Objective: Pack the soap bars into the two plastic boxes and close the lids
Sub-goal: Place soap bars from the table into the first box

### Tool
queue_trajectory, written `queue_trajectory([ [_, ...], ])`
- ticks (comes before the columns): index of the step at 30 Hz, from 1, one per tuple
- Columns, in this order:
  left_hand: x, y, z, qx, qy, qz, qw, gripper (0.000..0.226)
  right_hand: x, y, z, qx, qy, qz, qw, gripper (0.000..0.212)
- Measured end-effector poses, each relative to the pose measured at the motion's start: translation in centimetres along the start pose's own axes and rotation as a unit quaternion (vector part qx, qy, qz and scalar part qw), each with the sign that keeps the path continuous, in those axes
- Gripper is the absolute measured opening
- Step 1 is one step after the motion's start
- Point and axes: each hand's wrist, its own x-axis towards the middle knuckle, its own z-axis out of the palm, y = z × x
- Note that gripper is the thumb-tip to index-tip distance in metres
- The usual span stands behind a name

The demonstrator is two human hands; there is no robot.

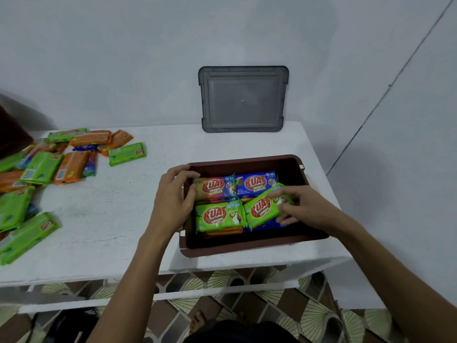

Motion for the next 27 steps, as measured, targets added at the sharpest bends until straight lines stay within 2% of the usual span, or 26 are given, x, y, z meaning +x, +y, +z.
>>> queue_trajectory([
  [2, -0.5, -0.2, 0.4, -0.001, 0.01, -0.007, 1.0, 0.021, 0.3, 0.3, 0.2, -0.025, -0.028, 0.016, 0.999, 0.028],
  [4, -0.6, -0.1, 0.6, -0.001, 0.024, -0.018, 1.0, 0.02, 0.7, 0.3, 0.3, -0.135, -0.046, 0.015, 0.99, 0.032],
  [7, -0.6, -0.1, 0.8, 0.006, 0.021, -0.021, 1.0, 0.019, 1.5, 0.5, 0.7, -0.341, -0.068, 0.005, 0.937, 0.037],
  [10, -0.6, -0.5, 0.8, 0.007, 0.017, -0.007, 1.0, 0.018, 1.8, -0.1, 1.1, -0.42, -0.073, 0.024, 0.904, 0.045],
  [11, -0.7, -0.6, 0.7, 0.004, 0.013, -0.002, 1.0, 0.019, 1.7, -0.7, 1.3, -0.466, -0.068, 0.032, 0.882, 0.048],
  [14, -0.9, -1.3, 0.1, -0.02, -0.005, 0.013, 1.0, 0.026, 1.9, -3.6, 2.6, -0.608, 0.004, 0.007, 0.794, 0.046],
  [15, -1.1, -1.9, -0.3, -0.028, -0.011, 0.017, 0.999, 0.028, 2.4, -4.7, 3.4, -0.613, 0.037, -0.021, 0.789, 0.042],
  [18, -2.0, -4.6, -2.0, -0.02, -0.028, 0.018, 0.999, 0.032, 5.1, -7.7, 6.3, -0.543, 0.091, -0.139, 0.823, 0.033],
  [20, -2.6, -7.7, -3.7, -0.001, -0.041, -0.003, 0.999, 0.031, 7.7, -9.8, 9.0, -0.466, 0.089, -0.223, 0.851, 0.033],
  [22, -3.4, -11.1, -5.5, 0.036, -0.055, -0.026, 0.998, 0.031, 10.7, -11.9, 11.6, -0.403, 0.074, -0.264, 0.873, 0.035],
  [26, -4.9, -17.3, -9.2, 0.119, -0.092, -0.069, 0.986, 0.032, 17.1, -14.4, 16.2, -0.4, 0.043, -0.29, 0.868, 0.044],
  [27, -5.5, -21.0, -12.3, 0.139, -0.096, -0.11, 0.98, 0.034, 20.3, -16.5, 20.2, -0.398, 0.01, -0.299, 0.867, 0.046],
])
